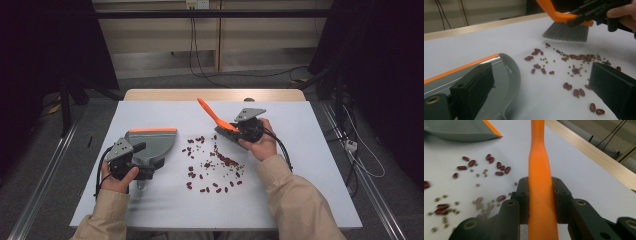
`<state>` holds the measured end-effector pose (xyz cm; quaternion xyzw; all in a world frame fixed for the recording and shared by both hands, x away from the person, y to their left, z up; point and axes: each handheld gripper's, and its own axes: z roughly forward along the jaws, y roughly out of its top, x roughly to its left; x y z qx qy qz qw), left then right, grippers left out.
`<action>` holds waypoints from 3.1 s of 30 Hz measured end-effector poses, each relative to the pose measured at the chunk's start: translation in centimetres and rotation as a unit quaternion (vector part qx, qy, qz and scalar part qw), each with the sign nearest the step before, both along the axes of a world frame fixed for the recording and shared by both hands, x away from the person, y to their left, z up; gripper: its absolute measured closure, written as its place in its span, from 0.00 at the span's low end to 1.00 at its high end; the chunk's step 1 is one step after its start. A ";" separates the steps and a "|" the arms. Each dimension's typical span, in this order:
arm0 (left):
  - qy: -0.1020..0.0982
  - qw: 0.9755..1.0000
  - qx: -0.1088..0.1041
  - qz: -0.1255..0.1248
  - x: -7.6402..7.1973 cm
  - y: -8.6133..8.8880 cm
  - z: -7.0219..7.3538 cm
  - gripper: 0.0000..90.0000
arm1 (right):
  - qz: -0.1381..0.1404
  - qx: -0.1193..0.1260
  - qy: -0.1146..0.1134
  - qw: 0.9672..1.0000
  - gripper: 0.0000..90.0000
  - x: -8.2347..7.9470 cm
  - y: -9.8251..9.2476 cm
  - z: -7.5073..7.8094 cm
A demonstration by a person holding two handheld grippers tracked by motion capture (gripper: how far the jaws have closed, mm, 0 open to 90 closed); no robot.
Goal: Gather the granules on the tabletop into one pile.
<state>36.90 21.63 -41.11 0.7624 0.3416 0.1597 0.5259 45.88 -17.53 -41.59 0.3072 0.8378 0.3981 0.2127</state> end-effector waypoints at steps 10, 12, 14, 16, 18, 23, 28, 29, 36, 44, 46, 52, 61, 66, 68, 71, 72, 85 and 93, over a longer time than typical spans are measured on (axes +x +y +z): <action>0.004 1.000 0.001 0.005 0.2 0.0 -0.1 0.06 | 0.008 -0.009 -0.021 1.000 0.79 3.7 2.2 -0.8; 0.004 1.000 0.001 0.006 0.2 0.0 -0.1 0.06 | 0.015 -0.005 -0.020 1.000 0.79 3.9 2.9 -1.2; 0.003 1.000 0.002 0.006 0.1 0.1 -0.1 0.06 | 0.030 -0.004 -0.020 0.999 0.79 3.9 3.5 -1.5; 0.003 1.000 0.003 0.005 0.1 0.1 -0.1 0.06 | 0.044 -0.018 -0.020 0.999 0.79 3.5 4.0 -1.5; 0.004 1.000 0.002 0.005 0.0 0.1 -0.1 0.06 | 0.063 -0.036 -0.023 0.997 0.79 3.0 4.3 -1.4; 0.005 1.000 0.002 0.003 0.1 0.2 -0.2 0.06 | 0.091 -0.040 -0.016 0.995 0.79 1.6 4.3 -1.1; 0.004 1.000 0.001 0.007 0.0 0.6 -0.1 0.06 | 0.114 -0.046 -0.017 0.992 0.79 0.4 4.4 -1.0; 0.004 1.000 0.002 0.008 0.0 0.6 -0.1 0.06 | 0.119 -0.048 -0.017 0.992 0.79 0.1 4.4 -1.0; 0.004 1.000 0.001 0.010 -0.1 1.1 -0.2 0.06 | 0.140 -0.047 -0.012 0.989 0.79 -1.5 4.2 -0.8; 0.004 1.000 0.001 0.010 -0.2 1.2 -0.2 0.06 | 0.164 -0.044 -0.002 0.986 0.79 -3.2 3.8 -0.6; 0.004 1.000 0.001 0.011 -0.2 1.2 -0.2 0.06 | 0.166 -0.042 0.001 0.985 0.79 -3.7 3.8 -0.6; 0.004 1.000 0.003 0.009 -0.2 1.1 -0.2 0.06 | 0.177 -0.035 0.002 0.984 0.79 -4.6 3.5 -0.6; 0.003 1.000 0.003 0.006 -0.3 1.0 -0.1 0.06 | 0.173 -0.035 -0.008 0.984 0.79 -5.1 3.3 -0.1; 0.005 1.000 0.002 0.004 -0.2 1.0 -0.2 0.06 | 0.150 0.010 -0.016 0.989 0.79 -3.1 2.5 0.8; 0.007 1.000 0.004 0.004 -0.2 1.0 -0.2 0.06 | 0.142 0.022 -0.021 0.989 0.79 -2.2 2.6 1.2; 0.007 1.000 0.004 0.004 -0.1 1.0 -0.3 0.06 | 0.134 0.010 -0.029 0.990 0.79 -0.7 3.4 1.1; 0.008 1.000 0.004 0.005 -0.1 1.0 -0.3 0.06 | 0.133 0.006 -0.027 0.991 0.79 -0.2 3.8 0.9; 0.011 1.000 0.003 0.005 -0.1 1.2 -0.4 0.06 | 0.149 -0.032 -0.035 0.988 0.79 3.3 8.6 -1.2; 0.009 1.000 0.004 0.007 -0.2 1.1 -0.4 0.06 | 0.203 -0.044 -0.033 0.978 0.79 1.5 9.1 -1.2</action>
